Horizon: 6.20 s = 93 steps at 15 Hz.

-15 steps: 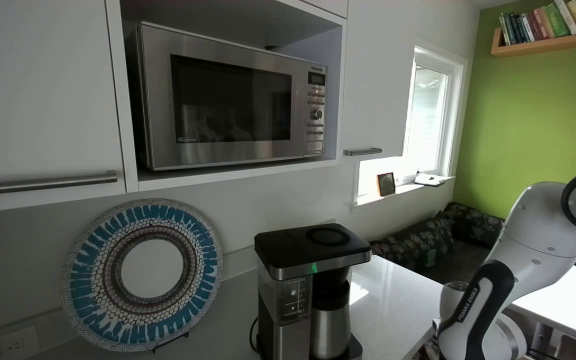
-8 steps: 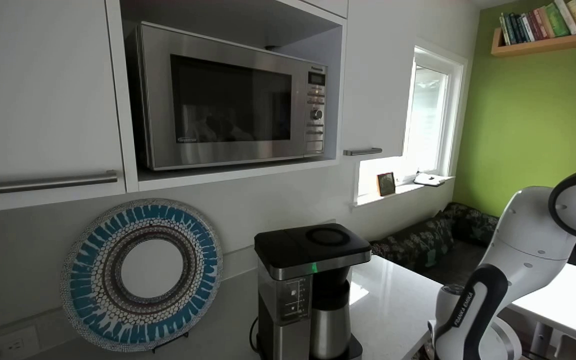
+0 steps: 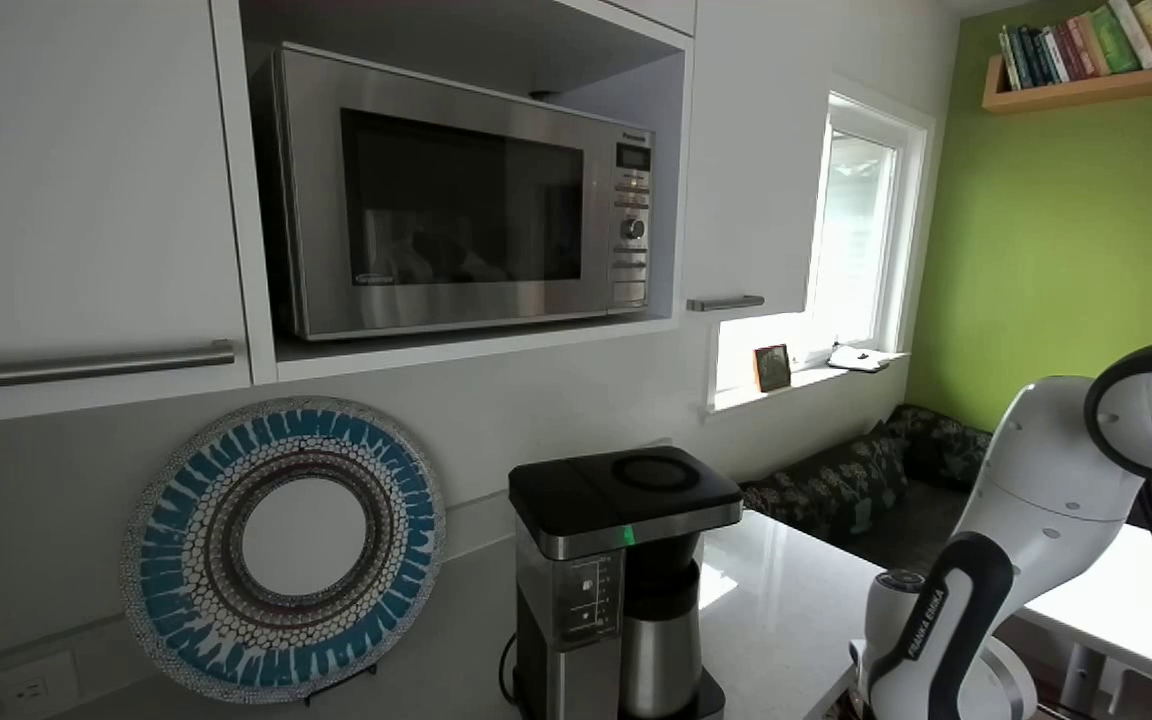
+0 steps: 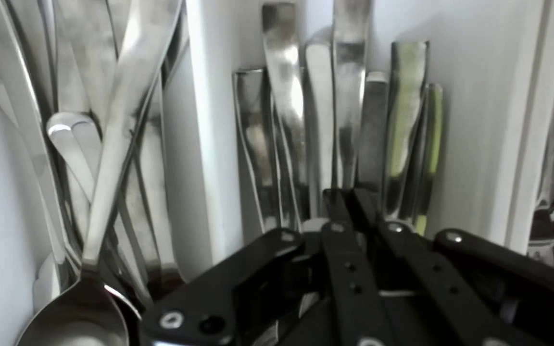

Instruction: Remove one spoon from the open drawer and close the drawer

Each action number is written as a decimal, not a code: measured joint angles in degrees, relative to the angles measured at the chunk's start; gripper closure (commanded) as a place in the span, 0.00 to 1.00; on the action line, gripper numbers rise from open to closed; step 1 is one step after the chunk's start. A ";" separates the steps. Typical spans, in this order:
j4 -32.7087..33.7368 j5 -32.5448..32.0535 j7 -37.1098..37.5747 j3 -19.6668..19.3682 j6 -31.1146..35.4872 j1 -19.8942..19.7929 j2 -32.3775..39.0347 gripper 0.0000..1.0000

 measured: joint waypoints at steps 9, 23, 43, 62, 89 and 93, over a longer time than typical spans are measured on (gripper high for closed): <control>0.24 -0.96 0.66 2.18 -0.10 -3.04 -0.14 0.98; -0.47 14.63 1.25 3.54 -18.32 -9.91 -11.20 0.98; -0.63 2.61 8.20 -7.77 -23.69 -7.86 -26.33 0.98; 16.96 -1.71 -6.99 -3.57 -21.92 4.49 -21.47 0.98; 34.62 1.56 -1.23 0.71 -29.39 2.25 -0.32 0.38; 32.52 3.22 -1.30 0.70 -29.39 0.94 -2.98 0.08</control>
